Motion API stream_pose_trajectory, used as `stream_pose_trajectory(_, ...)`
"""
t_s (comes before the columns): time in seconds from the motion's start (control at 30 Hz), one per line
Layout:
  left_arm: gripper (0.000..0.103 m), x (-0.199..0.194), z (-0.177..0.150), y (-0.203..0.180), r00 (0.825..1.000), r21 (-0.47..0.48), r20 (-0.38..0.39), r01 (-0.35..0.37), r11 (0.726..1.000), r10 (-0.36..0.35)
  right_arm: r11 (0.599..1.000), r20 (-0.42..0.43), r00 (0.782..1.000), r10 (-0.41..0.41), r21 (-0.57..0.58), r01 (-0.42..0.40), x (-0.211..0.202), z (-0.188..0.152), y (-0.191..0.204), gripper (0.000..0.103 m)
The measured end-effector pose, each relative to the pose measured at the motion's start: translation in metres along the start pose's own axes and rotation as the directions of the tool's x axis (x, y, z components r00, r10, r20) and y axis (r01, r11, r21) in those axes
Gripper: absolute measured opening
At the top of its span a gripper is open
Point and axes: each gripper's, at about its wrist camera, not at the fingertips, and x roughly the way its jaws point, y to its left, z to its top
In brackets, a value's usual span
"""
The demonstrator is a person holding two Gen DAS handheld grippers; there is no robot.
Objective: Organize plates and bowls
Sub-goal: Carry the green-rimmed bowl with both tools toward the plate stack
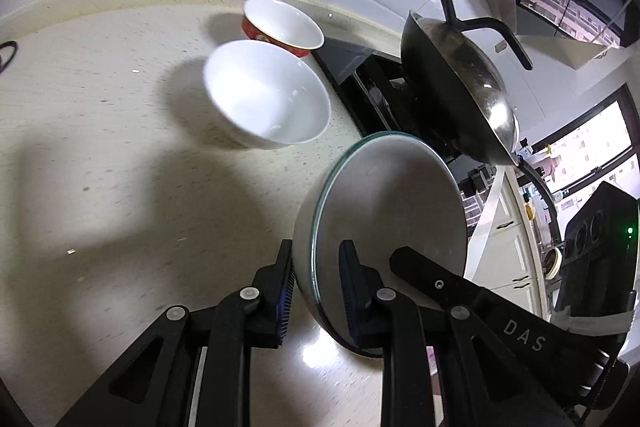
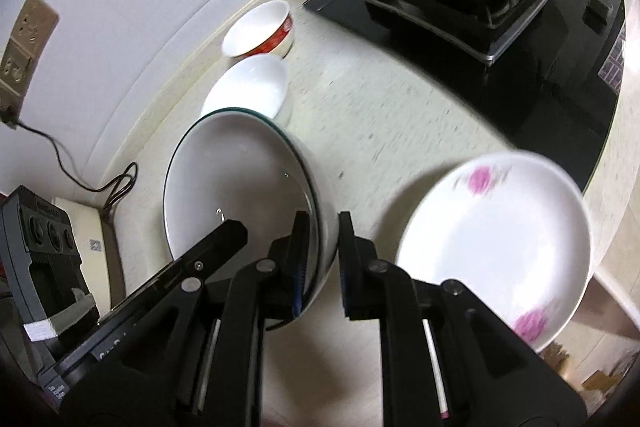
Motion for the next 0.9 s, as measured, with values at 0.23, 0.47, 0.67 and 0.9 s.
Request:
stream_pose_trajectory(0.23, 0.023, -0.025, -0.023, 0.009, 0.999, 0.043, 0.002, -0.047, 0.998, 0.047, 1.0, -0.01, 1.0, 0.013, 0.007, -0.013, -0.003, -0.032, 0.024, 0.017)
stream_pose_trajectory(0.47, 0.023, -0.045, -0.047, 0.026, 0.994, 0.121, -0.034, -0.102, 0.987, 0.107, 0.999, -0.053, 0.998, 0.036, 0.017, -0.035, 0.006, -0.061, 0.038, 0.017)
stream_pose_trajectory(0.67, 0.023, -0.051, -0.066, 0.046, 0.984, 0.155, -0.069, -0.15, 0.976, 0.162, 0.999, -0.118, 0.992, 0.052, -0.003, -0.053, 0.022, -0.085, 0.048, 0.018)
stream_pose_trajectory(0.9, 0.023, -0.06, -0.072, 0.065, 0.976, 0.167, -0.068, -0.193, 0.967, 0.207, 0.996, -0.193, 0.978, 0.079, -0.016, -0.083, 0.042, -0.107, 0.06, 0.019)
